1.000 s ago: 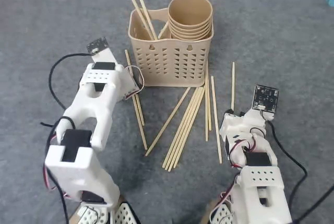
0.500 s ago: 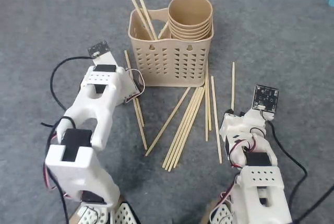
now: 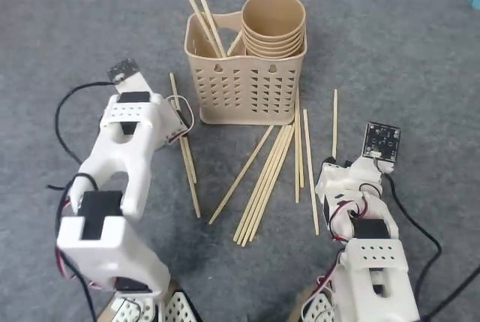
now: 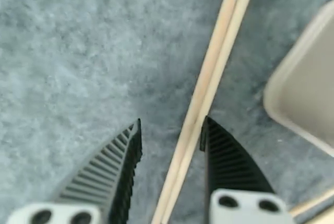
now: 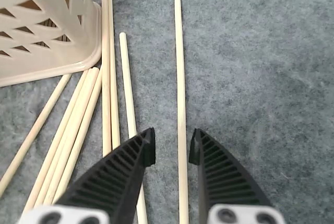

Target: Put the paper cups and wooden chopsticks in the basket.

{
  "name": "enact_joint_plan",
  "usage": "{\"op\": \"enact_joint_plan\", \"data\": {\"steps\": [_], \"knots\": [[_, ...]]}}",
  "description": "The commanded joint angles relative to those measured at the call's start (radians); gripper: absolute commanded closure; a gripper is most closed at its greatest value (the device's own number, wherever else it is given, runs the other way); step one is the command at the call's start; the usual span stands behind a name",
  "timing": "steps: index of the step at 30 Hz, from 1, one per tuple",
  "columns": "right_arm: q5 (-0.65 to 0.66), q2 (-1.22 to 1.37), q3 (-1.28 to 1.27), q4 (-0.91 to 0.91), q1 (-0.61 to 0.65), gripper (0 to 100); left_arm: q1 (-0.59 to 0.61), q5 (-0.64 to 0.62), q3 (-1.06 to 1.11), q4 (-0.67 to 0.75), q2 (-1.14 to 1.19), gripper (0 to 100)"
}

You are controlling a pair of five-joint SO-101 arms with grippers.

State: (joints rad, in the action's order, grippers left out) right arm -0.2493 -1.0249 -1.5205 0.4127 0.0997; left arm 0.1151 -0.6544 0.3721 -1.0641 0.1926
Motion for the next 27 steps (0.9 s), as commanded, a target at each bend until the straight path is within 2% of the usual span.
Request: {"op": "enact_joint_plan", "data": {"steps": [1,14,27], "knots": [[0.014,-0.025,0.003,-0.030,-0.012,88.3,0.002,-0.006,-0.021,-0.029,-0.097,82],[0.014,-0.025,0.003,-0.028,-0.012,87.9,0.006,-0.006,-0.019,-0.021,0.029,82],[0.014,-0.027,0.003,-0.027,-0.012,87.9,0.018,-0.005,-0.015,-0.025,0.043,82]]}}
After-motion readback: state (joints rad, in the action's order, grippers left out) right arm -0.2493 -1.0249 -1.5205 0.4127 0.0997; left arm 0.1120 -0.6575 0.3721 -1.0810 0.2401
